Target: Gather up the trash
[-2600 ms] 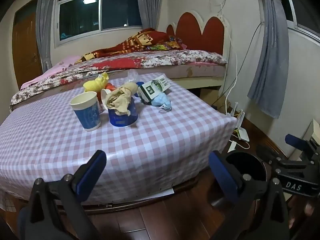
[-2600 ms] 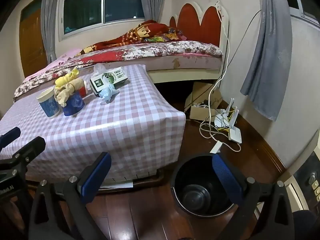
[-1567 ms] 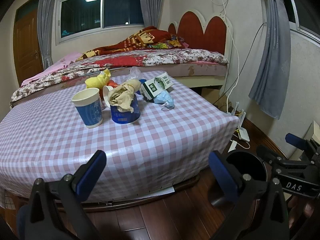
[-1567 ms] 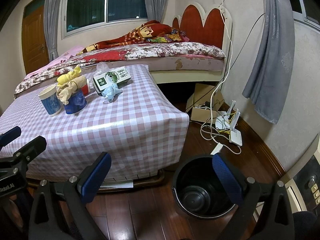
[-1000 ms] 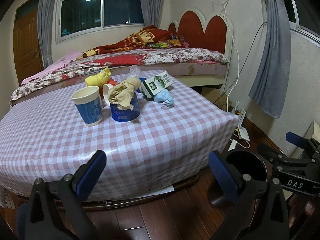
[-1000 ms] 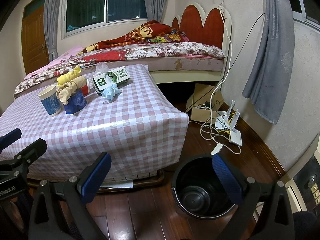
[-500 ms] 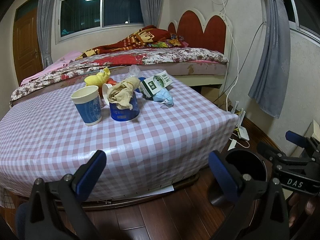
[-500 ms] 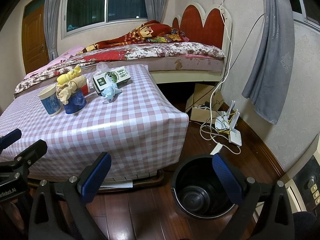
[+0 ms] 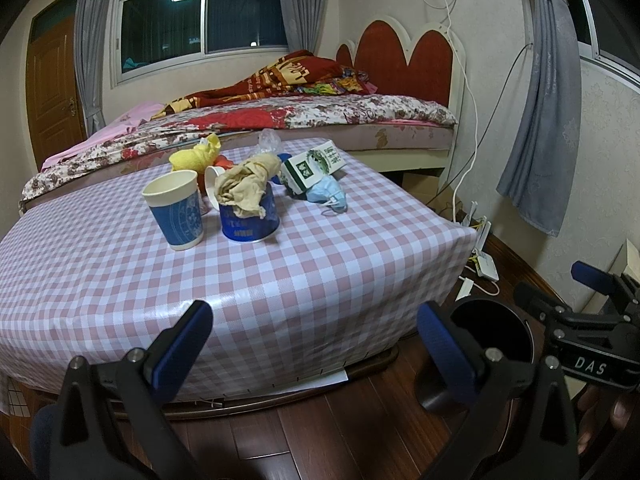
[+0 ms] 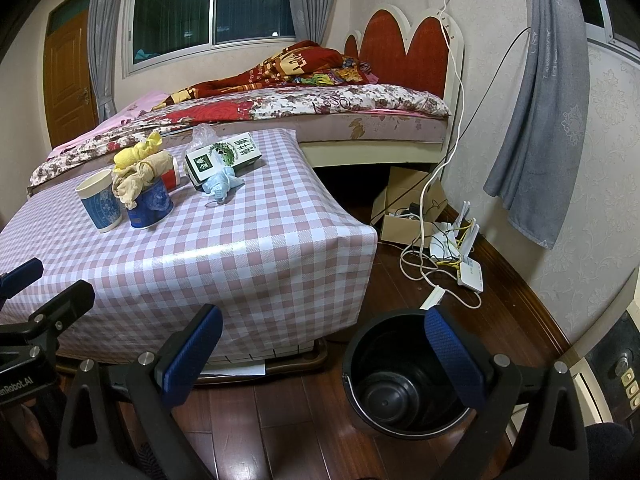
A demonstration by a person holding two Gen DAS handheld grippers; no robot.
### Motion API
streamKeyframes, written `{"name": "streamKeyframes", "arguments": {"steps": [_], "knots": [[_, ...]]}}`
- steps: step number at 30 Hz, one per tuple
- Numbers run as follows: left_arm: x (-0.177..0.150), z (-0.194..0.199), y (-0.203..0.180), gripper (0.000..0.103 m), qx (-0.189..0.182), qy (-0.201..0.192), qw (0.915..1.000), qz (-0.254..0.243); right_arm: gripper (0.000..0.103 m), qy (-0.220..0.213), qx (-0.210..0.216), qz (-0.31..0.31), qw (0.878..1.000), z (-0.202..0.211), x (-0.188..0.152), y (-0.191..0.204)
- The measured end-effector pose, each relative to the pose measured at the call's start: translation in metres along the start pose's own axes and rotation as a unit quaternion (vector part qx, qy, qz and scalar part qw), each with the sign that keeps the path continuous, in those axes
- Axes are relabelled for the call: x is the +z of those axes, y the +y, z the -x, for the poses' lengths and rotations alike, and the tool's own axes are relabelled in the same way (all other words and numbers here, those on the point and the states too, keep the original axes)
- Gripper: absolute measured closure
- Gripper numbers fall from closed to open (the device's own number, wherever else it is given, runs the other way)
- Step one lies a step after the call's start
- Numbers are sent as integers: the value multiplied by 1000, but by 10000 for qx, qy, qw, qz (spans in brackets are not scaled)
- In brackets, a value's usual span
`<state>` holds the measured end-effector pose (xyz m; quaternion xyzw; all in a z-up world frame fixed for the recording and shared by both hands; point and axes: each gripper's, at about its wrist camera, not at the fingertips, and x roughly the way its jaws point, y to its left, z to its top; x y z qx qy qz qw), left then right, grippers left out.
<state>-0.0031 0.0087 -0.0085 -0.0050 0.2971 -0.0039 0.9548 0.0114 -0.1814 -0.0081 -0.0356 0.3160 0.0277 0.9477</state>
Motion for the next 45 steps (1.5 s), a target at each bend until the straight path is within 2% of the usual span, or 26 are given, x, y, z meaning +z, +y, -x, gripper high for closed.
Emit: {"name": "streamKeyframes", "arguments": {"steps": [16,21,29,36,42,45], "knots": [[-5,-2,-2,1,-2,38,10000,4,1,28,17,8,10000,-2,-1,0],[-4,-4,4,1,97,19,9999,80,1,26,126,75,9999,-6,1,2],[14,-28,52,1,505,44,9982,312,1,-48,650,250,9976,-24,25,20],[29,-56,107,1,774,58,9946,690,2,-61,1022,460,9937,-59,58,57],[38,-81,142,3,858,53,9905,1077,20,93,1217,531,9911,-104,87,83],[41,-97,150,7,879,104,9894,1152,22,163,1251,610,9901,-128,97,96]]}}
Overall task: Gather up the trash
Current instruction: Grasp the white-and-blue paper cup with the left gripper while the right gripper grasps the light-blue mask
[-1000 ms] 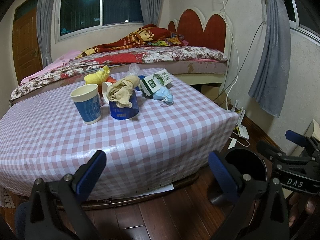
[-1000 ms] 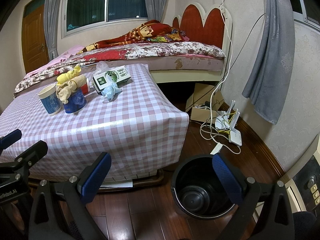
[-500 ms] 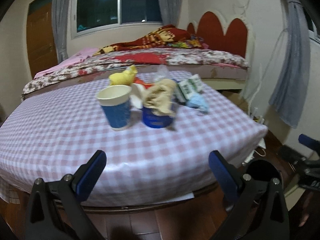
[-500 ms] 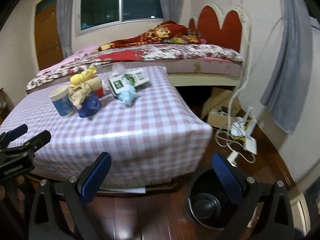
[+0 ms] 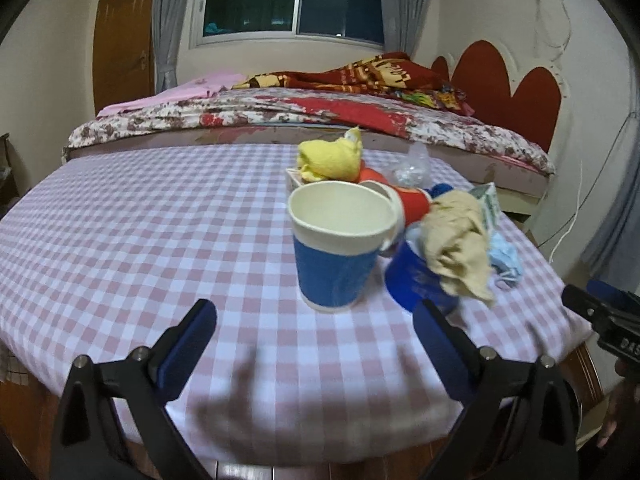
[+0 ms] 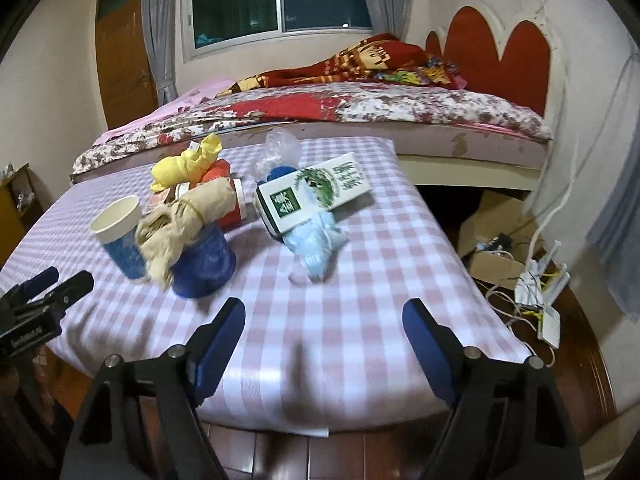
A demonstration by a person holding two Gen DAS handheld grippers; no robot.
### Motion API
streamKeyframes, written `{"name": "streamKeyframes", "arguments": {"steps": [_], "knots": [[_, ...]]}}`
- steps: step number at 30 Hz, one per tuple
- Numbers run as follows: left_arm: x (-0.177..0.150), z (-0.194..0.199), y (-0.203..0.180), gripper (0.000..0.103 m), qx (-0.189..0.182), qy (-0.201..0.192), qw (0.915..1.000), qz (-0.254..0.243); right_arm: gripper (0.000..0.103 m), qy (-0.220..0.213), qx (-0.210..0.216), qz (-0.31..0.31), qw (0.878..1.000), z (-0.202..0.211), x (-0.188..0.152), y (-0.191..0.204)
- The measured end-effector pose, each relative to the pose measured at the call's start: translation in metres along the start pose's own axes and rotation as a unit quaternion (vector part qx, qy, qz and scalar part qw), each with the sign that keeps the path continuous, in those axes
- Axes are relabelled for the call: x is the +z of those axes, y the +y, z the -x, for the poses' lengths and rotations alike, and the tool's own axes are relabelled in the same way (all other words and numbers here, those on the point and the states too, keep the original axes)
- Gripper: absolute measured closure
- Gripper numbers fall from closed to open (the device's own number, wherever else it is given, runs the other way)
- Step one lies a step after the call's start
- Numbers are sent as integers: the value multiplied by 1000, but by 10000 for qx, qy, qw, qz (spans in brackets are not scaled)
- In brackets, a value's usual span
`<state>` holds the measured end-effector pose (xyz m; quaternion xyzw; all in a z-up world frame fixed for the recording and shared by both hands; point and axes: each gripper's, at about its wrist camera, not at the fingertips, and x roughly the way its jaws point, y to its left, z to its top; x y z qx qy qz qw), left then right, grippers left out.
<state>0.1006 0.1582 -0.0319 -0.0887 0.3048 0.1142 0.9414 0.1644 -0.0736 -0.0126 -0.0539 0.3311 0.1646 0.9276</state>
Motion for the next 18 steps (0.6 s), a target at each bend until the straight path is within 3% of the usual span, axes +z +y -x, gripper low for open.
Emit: {"name": "streamKeyframes", "arguments": {"steps": [4,9,11,14,15,18], "knots": [[6,-14,3,13,-98,55,9999,117,37,294,69,4,9995,-37,11,0],[14,-35,2,13,-143,104,9997,154,39,571,83,70,9983,-75,23,1],[16,-43,1,14,-182,164,9996,168,48,640,158,86,9978,-83,24,1],[19,-50,3,24,-253,203,9993,209,63,683,210,142,9973,-88,23,2],[20,-52,3,41,-318,238,9990,224,75,705,283,132,9970,-89,24,2],[21,-51,5,42,-378,187,9988,234,79,650,360,147,9971,-84,23,0]]}}
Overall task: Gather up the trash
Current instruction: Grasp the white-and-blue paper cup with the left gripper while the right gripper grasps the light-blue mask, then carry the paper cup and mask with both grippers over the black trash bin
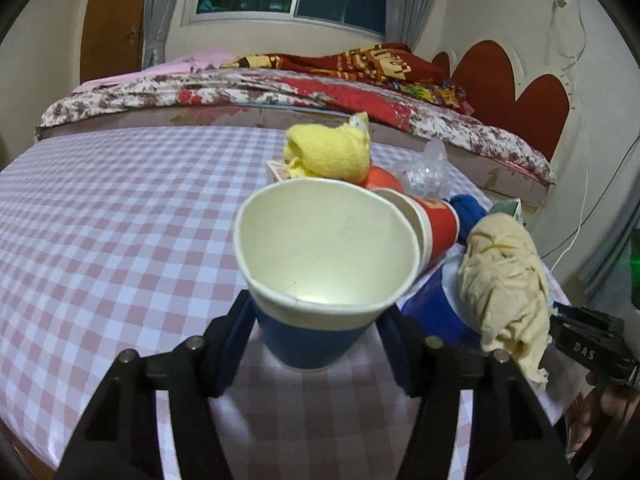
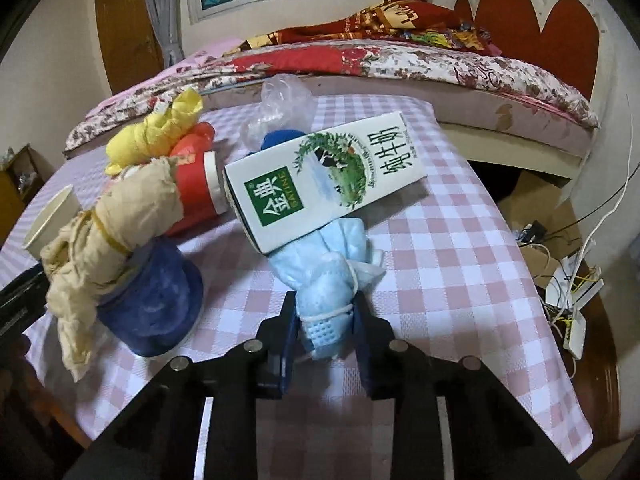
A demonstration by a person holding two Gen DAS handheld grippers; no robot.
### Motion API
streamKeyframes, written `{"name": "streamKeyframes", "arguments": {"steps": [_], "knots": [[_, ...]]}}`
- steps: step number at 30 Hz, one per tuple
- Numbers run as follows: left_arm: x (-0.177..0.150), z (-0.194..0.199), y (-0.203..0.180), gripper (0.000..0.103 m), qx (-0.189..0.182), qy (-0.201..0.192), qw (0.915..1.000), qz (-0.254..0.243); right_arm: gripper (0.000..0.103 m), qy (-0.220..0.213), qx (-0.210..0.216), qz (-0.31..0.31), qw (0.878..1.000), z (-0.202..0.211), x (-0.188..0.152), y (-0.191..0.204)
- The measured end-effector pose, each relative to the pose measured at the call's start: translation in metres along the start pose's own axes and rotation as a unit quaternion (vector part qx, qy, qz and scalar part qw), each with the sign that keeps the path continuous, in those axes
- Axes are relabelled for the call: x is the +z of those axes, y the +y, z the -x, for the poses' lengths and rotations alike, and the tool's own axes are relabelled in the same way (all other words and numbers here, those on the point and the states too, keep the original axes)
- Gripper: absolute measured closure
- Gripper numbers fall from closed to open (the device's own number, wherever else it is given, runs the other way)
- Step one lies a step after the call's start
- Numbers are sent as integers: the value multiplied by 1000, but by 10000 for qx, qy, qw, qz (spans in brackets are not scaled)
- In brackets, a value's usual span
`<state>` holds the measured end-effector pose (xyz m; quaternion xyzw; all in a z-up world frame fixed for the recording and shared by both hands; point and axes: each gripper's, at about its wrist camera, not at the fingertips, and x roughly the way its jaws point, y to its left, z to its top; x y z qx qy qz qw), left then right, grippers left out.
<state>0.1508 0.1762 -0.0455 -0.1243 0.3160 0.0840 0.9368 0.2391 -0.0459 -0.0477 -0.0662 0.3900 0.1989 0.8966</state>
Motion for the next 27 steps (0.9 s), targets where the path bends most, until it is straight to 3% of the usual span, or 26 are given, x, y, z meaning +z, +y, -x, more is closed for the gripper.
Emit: {"name": "streamKeyframes", "arguments": {"steps": [6,15,27], "knots": [[-8,23,2,43,-38,-150,9999,-58,79,-119,72,101,9999,24,-8,-3],[-19,63,-18,43,-172,-347,9989,-271,79,-460,-183,29,9988,76,-28,-20],[-37,89,-96,43,-975,-375,9906,-887,79,-682,-635,-191,9955,141,-76,-69]]}}
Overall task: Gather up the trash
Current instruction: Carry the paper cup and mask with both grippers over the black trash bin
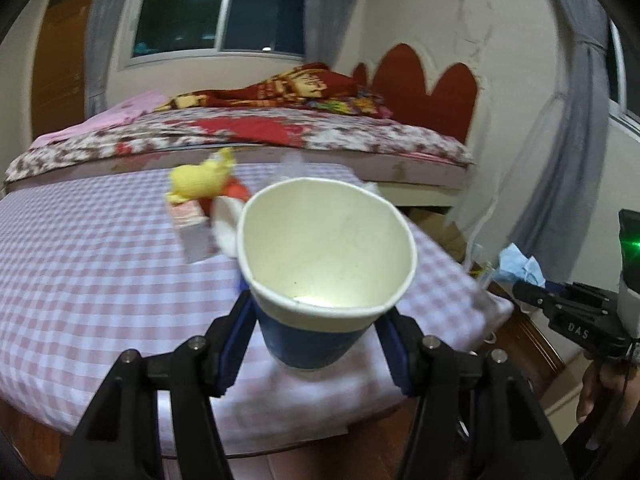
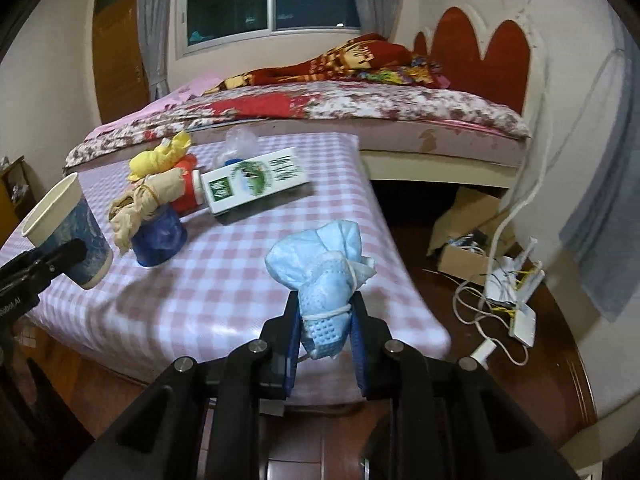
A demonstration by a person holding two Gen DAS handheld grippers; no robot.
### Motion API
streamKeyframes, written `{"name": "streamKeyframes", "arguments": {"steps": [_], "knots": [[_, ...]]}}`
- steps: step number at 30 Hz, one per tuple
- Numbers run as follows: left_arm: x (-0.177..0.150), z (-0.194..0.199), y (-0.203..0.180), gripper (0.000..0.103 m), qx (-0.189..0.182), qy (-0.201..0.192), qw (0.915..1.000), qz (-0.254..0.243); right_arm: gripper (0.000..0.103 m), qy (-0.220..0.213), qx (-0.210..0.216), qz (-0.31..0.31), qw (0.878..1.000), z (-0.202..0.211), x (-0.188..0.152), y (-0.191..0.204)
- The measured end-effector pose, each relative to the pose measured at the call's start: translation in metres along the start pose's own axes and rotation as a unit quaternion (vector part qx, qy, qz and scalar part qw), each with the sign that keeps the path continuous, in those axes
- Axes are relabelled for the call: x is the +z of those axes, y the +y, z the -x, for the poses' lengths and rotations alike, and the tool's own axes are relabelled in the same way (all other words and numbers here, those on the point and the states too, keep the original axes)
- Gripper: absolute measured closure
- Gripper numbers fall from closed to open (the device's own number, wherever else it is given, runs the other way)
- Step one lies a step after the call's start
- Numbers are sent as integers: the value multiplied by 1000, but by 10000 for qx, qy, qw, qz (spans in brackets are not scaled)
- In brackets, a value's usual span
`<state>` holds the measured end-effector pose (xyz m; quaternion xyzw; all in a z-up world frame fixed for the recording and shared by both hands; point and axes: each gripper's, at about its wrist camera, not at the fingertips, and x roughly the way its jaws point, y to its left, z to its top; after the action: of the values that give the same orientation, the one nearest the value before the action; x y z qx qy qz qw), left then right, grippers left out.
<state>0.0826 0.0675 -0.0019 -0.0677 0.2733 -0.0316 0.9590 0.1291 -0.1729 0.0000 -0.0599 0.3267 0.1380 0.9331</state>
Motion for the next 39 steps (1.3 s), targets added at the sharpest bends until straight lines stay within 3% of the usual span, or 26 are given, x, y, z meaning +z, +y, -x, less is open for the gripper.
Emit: {"name": "streamKeyframes", "arguments": {"steps": [9,18,39], "knots": [[-10,-6,-62,43,-670,158,9965,-475,79,109,-270,-386,9988,24,-28,-51],[-23,-15,-119,43,-1239,360,9879,-863,79,199,-495,-621,9966,39,-48,-84],[-69,-33,-214,43,-2039,1064,9610,-1533,79,742,-789,-1070,9883,60,-126,-145]]}}
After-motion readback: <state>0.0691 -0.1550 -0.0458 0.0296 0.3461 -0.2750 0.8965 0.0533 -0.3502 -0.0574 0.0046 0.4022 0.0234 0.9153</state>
